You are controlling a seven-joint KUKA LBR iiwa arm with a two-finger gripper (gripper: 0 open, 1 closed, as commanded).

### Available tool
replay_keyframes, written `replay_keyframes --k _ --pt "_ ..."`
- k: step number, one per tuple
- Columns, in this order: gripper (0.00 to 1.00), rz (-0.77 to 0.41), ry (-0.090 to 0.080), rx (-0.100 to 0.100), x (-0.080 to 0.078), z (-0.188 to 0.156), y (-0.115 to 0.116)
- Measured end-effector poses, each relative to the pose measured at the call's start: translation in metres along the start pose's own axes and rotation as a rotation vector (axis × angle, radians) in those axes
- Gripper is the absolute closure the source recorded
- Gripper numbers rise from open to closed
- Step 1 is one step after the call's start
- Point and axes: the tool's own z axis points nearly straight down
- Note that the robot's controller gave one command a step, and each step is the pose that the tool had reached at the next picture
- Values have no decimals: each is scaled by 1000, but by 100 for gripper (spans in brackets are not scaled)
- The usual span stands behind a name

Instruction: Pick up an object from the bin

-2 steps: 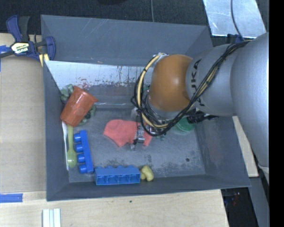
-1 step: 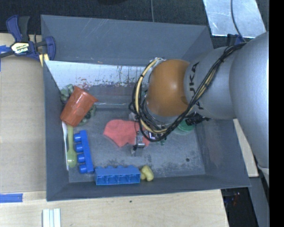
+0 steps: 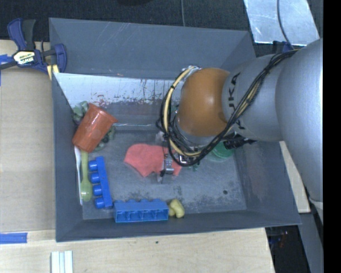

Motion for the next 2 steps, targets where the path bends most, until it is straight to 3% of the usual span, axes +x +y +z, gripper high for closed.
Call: replay_keyframes --k 1,2 --pt "100 -27 1 1 4 -1 2" --pt "100 -27 1 1 4 -1 2"
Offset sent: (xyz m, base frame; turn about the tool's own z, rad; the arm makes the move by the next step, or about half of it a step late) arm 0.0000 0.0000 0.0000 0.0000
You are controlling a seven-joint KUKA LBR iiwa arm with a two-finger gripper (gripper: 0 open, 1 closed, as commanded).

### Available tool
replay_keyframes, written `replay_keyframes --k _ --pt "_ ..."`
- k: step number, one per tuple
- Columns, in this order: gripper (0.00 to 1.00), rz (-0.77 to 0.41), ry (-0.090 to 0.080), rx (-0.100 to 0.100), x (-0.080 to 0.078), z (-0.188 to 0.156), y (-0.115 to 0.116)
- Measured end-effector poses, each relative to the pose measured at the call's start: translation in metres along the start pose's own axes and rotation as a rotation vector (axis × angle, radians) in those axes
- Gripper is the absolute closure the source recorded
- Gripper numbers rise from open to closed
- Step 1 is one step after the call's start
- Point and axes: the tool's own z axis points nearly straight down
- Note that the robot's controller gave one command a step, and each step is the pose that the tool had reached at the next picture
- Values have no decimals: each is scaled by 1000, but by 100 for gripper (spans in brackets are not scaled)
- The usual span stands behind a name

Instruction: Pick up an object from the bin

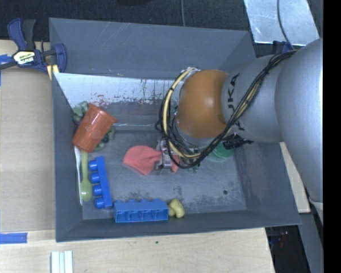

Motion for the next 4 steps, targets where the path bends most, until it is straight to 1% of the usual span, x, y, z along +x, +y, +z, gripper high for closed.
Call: replay_keyframes --k 1,2,3,4 --pt "100 0 0 0 0 -8 0" --pt "100 2 2 0 0 -46 -1" --pt "100 2 -3 -1 -2 -83 0" --pt "100 2 -6 -1 -3 -98 0"
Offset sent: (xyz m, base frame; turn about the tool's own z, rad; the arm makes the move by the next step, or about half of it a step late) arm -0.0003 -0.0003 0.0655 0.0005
